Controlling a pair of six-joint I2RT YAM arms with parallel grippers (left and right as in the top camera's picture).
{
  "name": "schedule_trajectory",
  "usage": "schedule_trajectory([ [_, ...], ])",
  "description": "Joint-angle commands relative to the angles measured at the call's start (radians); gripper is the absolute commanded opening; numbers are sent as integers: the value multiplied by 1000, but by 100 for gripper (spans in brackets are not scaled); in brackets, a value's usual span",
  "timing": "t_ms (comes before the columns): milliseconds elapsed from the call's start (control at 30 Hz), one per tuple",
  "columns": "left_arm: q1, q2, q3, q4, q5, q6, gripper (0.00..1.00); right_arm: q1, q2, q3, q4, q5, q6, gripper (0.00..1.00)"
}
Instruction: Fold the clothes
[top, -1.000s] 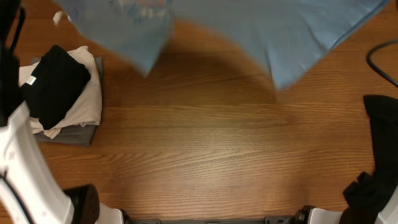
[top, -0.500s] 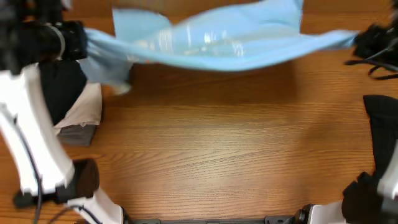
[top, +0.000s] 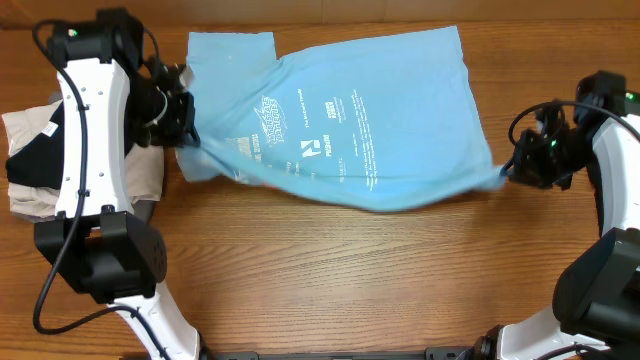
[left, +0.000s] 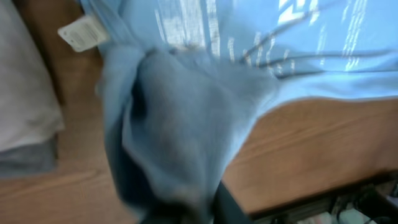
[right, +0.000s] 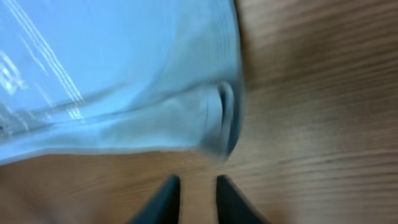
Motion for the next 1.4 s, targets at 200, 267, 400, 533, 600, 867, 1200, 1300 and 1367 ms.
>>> schedule_trajectory([
  [200,-8,-183,-271,-5,6,10,38,-20,-36,-35,23,129,114,60],
  [267,-8,-199,-289,-4,-22,-8,39,-21,-36,-36,34,126,126,63],
  [400,-8,-222,-291,16,-84,-45,41,-21,-36,-66,90,120,153,68],
  [533,-8,-226,-292,39,-87,-49,41,-21,-36,-143,202,56,171,66],
  [600,-8,-227,-293,25,-87,-49,40,-20,-36,-179,231,-13,138,66],
  [867,-8,-335,-294,-5,-122,-101,36,-21,-103,-188,161,-48,109,64],
  [1200,-19,-618,-507,109,-164,-176,49,-21,-399,-279,191,16,163,74],
  [1300,-45,-636,-703,274,-63,-175,50,-21,-407,-377,304,40,249,78],
  [1367,-69,-624,-830,403,-9,-176,50,-21,-397,-446,372,20,283,77],
])
